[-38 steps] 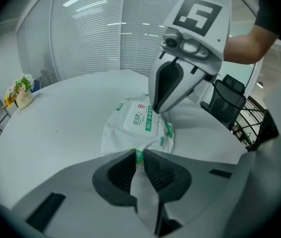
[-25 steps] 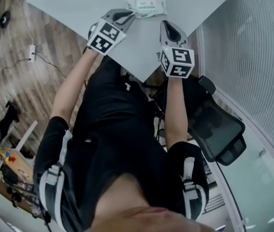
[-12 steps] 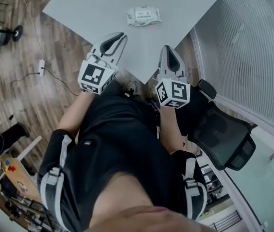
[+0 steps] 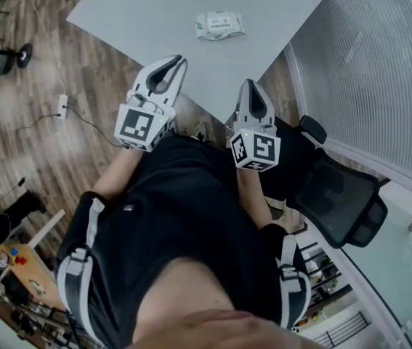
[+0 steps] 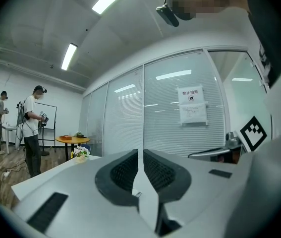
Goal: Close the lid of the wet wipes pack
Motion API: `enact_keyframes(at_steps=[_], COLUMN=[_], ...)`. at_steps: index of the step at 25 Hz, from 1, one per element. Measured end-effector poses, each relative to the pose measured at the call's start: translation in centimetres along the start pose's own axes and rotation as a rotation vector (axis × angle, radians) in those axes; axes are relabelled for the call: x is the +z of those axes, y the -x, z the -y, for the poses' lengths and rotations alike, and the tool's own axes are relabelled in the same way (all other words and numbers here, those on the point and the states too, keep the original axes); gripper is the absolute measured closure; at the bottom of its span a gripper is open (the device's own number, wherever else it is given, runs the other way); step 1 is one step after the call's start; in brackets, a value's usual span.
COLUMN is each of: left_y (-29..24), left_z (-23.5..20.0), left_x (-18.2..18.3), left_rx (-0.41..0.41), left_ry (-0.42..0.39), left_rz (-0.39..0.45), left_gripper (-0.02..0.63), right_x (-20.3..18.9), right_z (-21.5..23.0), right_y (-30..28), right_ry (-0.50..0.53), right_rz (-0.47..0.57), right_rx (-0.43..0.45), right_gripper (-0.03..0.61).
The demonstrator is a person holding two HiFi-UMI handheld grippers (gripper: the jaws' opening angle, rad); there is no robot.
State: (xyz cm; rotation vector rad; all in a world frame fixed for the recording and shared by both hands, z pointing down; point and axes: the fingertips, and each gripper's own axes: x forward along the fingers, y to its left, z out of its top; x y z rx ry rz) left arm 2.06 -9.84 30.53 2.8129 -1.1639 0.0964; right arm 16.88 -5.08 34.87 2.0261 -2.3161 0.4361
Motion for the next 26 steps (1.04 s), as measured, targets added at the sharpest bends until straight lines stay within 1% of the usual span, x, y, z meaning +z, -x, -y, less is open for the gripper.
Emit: enact_keyframes(at_steps=[5, 13, 26], left_y=[0.4, 0.7, 1.9], left_z=[-0.3, -0.4, -0.4], left_x=[-0.6, -0.4, -0.2], left_rx=[-0.019, -0.046, -0.051], left_ry=[0.022, 0.023, 0.026], left_rz=[-0.005, -0.004, 0.001], left_gripper=[0.565, 0.565, 0.565], right_x=[-0.5, -0.3, 0.1], right_z=[-0.8, -1.5, -2.5], right_y=[0.4, 0.4, 1.2], right_ry=[0.004, -0.007, 0.001], right_rz=[-0.017, -0.012, -0.005], right_rx=[-0.011, -0.03, -0.034], right_gripper=[0.557, 0.557, 0.557])
